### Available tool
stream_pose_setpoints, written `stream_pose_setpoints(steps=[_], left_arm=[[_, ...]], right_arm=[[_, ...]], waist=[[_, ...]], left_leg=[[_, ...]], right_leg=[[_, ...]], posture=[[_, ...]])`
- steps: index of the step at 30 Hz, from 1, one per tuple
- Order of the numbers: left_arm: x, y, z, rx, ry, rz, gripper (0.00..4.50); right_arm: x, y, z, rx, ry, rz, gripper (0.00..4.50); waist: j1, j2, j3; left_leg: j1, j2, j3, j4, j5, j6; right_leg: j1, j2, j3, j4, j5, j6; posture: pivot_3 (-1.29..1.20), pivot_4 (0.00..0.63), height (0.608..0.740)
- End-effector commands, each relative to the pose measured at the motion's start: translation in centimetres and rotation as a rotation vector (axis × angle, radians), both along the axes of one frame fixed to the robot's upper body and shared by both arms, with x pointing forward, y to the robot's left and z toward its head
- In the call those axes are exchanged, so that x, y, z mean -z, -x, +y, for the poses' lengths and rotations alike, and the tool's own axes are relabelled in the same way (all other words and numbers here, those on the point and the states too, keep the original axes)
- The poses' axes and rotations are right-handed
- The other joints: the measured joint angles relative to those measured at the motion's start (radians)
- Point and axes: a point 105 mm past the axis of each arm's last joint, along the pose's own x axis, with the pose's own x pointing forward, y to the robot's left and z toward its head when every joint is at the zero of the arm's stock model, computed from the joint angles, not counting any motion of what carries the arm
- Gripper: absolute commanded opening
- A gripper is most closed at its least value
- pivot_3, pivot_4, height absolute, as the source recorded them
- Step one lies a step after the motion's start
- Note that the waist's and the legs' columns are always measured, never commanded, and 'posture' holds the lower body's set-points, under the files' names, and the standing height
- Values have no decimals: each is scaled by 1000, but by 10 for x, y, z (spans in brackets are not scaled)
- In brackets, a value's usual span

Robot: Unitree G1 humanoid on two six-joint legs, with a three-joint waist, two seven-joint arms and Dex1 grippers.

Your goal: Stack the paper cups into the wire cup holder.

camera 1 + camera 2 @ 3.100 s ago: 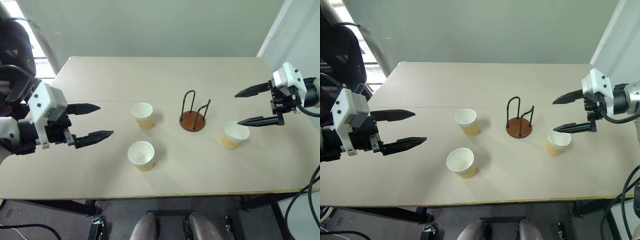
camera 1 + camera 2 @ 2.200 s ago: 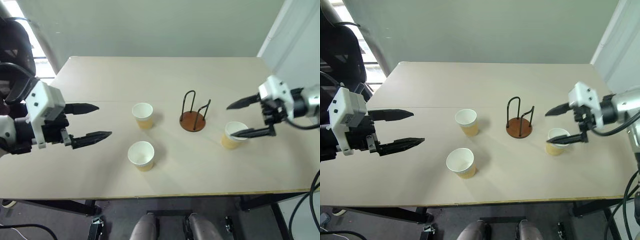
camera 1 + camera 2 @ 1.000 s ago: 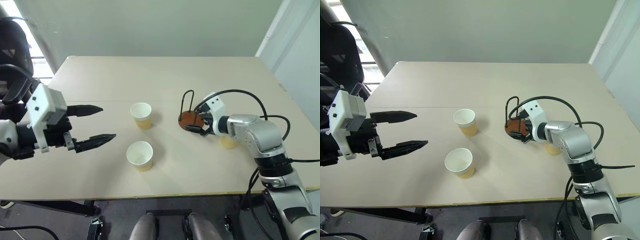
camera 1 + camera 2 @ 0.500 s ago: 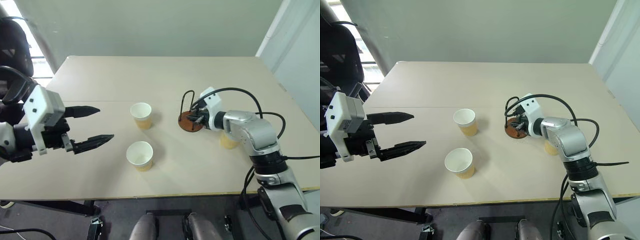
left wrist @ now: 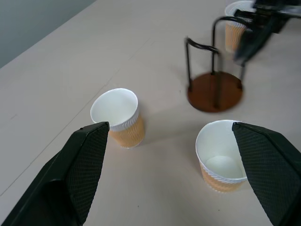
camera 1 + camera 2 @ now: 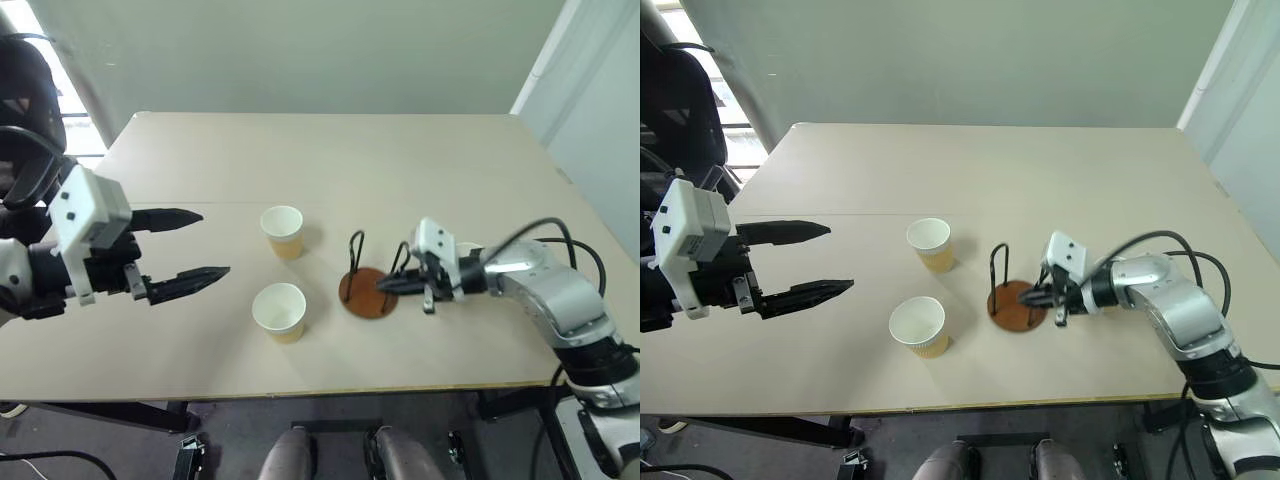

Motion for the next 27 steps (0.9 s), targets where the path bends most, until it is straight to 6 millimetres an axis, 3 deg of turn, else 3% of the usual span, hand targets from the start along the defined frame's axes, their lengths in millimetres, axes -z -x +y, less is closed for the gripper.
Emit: stream_pose_setpoints(steps=[1, 20, 24, 27], left_arm=[[-9, 0, -4, 24, -22, -38, 4500], [-9, 0, -7, 34, -29, -39, 4500], [-9, 1, -7, 33, -28, -39, 4500], [-9, 0, -6, 33, -27, -41, 4500]], right_arm=[[-8, 19, 7, -148, -7, -14, 24], [12, 11, 5, -241, 161, -103, 24], [12, 11, 6, -244, 176, -99, 1077], [9, 12, 7, -259, 190, -104, 2190]], waist=[[0, 0, 0], [-5, -1, 0], [-6, -1, 0], [-6, -1, 0]], left_leg=[[0, 0, 0, 0, 0, 0], [1, 1, 0, 1, 3, 1], [1, 1, 0, 1, 3, 1], [0, 1, 0, 1, 3, 1]], right_leg=[[0, 0, 0, 0, 0, 0], [0, 1, 0, 0, 2, -2], [1, 1, 0, 0, 2, -2], [0, 1, 0, 0, 2, -2]], posture=[[0, 150, 740], [0, 150, 740], [0, 150, 740], [0, 150, 740]])
